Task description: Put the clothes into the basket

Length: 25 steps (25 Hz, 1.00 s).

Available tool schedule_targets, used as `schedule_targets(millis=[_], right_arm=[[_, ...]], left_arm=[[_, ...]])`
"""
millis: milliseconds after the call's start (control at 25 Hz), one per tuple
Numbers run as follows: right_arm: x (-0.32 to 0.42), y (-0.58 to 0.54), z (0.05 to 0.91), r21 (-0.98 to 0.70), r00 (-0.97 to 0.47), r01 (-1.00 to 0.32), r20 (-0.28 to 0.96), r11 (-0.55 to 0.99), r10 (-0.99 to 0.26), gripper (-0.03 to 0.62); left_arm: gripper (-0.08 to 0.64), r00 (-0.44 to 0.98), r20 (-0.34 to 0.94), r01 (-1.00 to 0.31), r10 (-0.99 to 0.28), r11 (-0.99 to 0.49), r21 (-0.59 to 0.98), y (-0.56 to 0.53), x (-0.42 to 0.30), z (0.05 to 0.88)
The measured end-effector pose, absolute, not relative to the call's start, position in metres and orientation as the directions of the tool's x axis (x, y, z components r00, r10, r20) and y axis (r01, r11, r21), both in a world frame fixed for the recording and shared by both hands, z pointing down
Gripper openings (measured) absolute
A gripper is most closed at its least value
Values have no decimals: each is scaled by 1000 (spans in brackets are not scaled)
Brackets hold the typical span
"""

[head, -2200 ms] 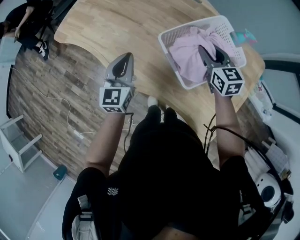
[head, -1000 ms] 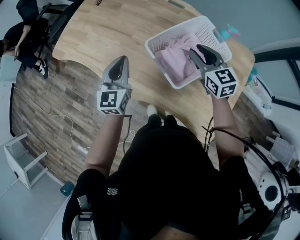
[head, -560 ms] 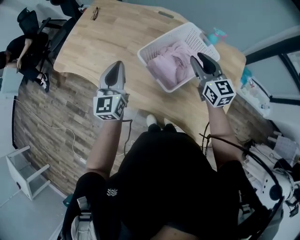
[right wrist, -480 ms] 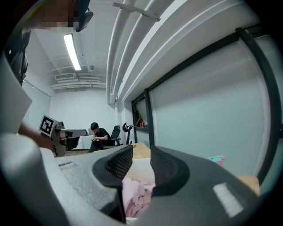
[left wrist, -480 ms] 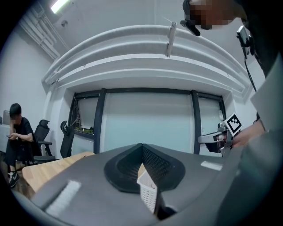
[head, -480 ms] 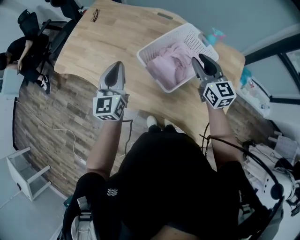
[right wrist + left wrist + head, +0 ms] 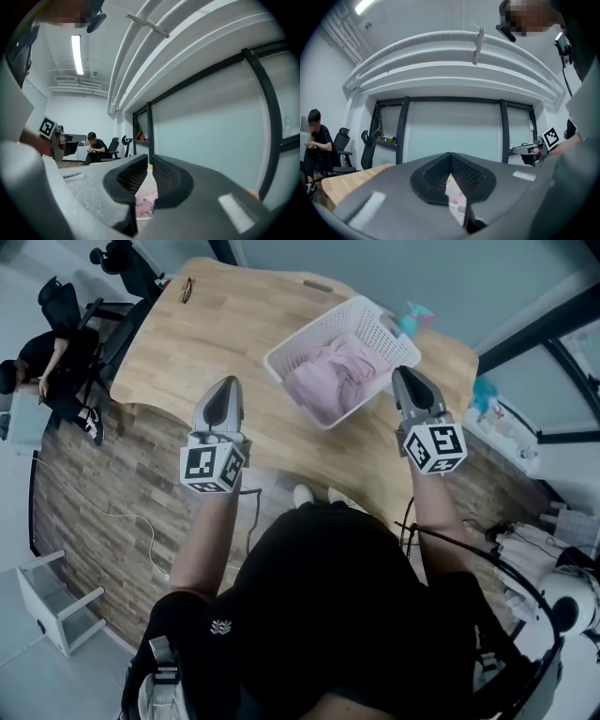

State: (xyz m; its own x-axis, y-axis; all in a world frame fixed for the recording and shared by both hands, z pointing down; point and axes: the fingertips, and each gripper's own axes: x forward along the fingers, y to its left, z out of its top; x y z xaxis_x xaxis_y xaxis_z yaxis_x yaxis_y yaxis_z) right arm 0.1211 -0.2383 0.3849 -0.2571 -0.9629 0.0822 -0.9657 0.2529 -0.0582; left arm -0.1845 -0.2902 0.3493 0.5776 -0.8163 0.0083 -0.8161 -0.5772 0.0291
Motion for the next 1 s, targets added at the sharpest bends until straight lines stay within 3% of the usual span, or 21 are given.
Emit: schedule_targets(millis=[120,1000], right_arm=[[129,-227,391,-73,-237,-970,92,231,-967,4],[118,-221,410,-85,-291,-956,152,281,-945,2]], left_arm=[[7,587,9,-809,-809,-587,15,-282,-179,348],[6,570,11,-821,-821,-570,-10,-266,-180,351]])
